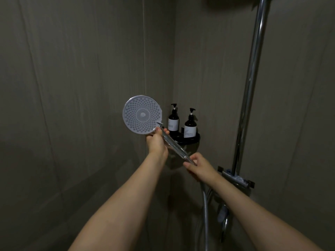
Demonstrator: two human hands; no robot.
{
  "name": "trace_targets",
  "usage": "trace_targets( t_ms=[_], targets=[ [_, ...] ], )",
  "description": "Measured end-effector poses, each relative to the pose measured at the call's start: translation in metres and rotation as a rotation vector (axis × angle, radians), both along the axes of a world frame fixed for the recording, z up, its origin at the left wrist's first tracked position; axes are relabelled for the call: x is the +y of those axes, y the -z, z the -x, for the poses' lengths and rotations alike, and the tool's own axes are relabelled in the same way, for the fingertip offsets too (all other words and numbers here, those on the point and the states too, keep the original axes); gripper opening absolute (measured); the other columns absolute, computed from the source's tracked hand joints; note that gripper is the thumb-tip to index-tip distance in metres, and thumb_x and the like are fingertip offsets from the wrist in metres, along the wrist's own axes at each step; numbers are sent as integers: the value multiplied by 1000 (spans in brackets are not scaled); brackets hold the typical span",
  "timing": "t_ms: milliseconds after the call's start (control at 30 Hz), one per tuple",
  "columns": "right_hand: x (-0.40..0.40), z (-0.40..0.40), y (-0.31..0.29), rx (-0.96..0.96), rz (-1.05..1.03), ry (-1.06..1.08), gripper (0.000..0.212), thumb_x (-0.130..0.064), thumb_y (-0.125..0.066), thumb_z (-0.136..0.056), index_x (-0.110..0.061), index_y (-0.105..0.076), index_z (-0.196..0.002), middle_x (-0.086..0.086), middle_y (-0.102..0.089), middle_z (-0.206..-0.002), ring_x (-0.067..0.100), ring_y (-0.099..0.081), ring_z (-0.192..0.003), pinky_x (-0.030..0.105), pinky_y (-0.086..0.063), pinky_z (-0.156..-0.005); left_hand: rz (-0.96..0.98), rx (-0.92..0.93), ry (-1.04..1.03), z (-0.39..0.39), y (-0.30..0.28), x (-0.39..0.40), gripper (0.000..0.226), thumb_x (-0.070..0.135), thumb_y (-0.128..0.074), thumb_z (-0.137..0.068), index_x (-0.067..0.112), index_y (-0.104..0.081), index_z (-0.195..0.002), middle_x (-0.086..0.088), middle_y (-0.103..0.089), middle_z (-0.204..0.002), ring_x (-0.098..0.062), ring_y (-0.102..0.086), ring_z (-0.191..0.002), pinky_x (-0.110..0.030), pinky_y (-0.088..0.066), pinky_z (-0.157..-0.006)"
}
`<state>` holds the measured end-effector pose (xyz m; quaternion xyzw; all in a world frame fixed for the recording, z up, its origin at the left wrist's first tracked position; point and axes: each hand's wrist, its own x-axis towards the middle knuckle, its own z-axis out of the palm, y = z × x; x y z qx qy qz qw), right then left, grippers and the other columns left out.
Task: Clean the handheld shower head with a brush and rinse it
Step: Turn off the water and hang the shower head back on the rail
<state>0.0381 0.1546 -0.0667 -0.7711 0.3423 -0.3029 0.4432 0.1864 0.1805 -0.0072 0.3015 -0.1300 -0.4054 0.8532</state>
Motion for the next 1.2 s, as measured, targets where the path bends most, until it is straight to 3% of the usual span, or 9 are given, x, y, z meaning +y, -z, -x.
trace_targets(
  t_ms=[67, 167, 367, 533, 667, 767, 933, 1100, 1200],
  targets=[
    [-1, 0, 2, -5, 19, 43, 10, -22, -54, -92, -14, -47, -91, -2, -53, -66, 9, -49, -54, 16, -38, -44, -2, 0, 7, 2, 0, 0, 7, 11, -47, -95, 17, -49, -92, -4, -58, -83, -13, -59, -72, -26, -49, -65],
    [-3, -4, 3, -100, -138, 39, 21, -25, -49, -94, -17, -46, -75, -1, -50, -54, 9, -44, -44, 22, -33, -44, 10, -8, 17, 4, -1, 0, 7, 10, -47, -95, 16, -48, -97, -5, -58, -83, -14, -58, -73, -27, -50, -70],
    [1, 2, 0, -99, -92, 56, 15, -26, -48, -95, -21, -42, -81, 0, -52, -61, 4, -42, -39, 17, -33, -36, 6, -50, 13, 6, -2, -3, 6, 10, -47, -95, 15, -49, -97, -4, -59, -83, -13, -58, -73, -28, -50, -73],
    [1, 8, -7, -165, -175, 144, 31, -34, -33, -99, -20, -50, -77, 3, -51, -61, 8, -47, -43, 16, -33, -35, 38, 5, 40, 10, -2, -2, 27, 12, -47, -95, 10, -48, -122, -4, -59, -84, -13, -58, -72, -27, -49, -67],
    [5, 10, -1, -102, 13, 46, 14, -24, -53, -92, -21, -51, -79, -4, -53, -63, -3, -49, -41, 11, -37, -40, 10, -22, 48, 11, -3, -2, 8, 11, -47, -95, 16, -50, -100, -4, -60, -85, -14, -59, -74, -33, -50, -81],
    [6, 7, -1, -98, 154, 110, 23, -17, -53, -92, -21, -53, -70, -3, -49, -59, 6, -47, -49, 7, -32, -40, 20, -25, 45, 12, -3, -2, 13, 10, -46, -95, 14, -48, -107, -4, -60, -84, -14, -58, -74, -31, -50, -78],
    [4, 15, -5, -163, -200, -21, 30, -29, -41, -98, -16, -54, -74, -4, -44, -50, 3, -35, -33, 15, -27, -34, 44, -9, 70, 14, 0, -3, 22, 9, -46, -95, 11, -49, -116, -4, -59, -82, -13, -58, -71, -27, -50, -67],
    [8, 17, 5, -70, 124, 87, 10, -20, -53, -92, -11, -57, -90, -2, -53, -70, 8, -50, -59, 16, -39, -52, 59, -35, 106, 22, -2, -3, 11, 9, -45, -95, 14, -50, -104, -4, -58, -85, -14, -58, -74, -28, -50, -75],
    [7, 19, 4, -189, -43, 63, 26, -24, -47, -95, -14, -53, -71, 0, -42, -55, 6, -37, -41, 18, -29, -39, 75, -53, 118, 27, -6, -4, 12, 7, -45, -95, 10, -47, -106, -5, -57, -82, -14, -57, -72, -27, -50, -72]
  ],
)
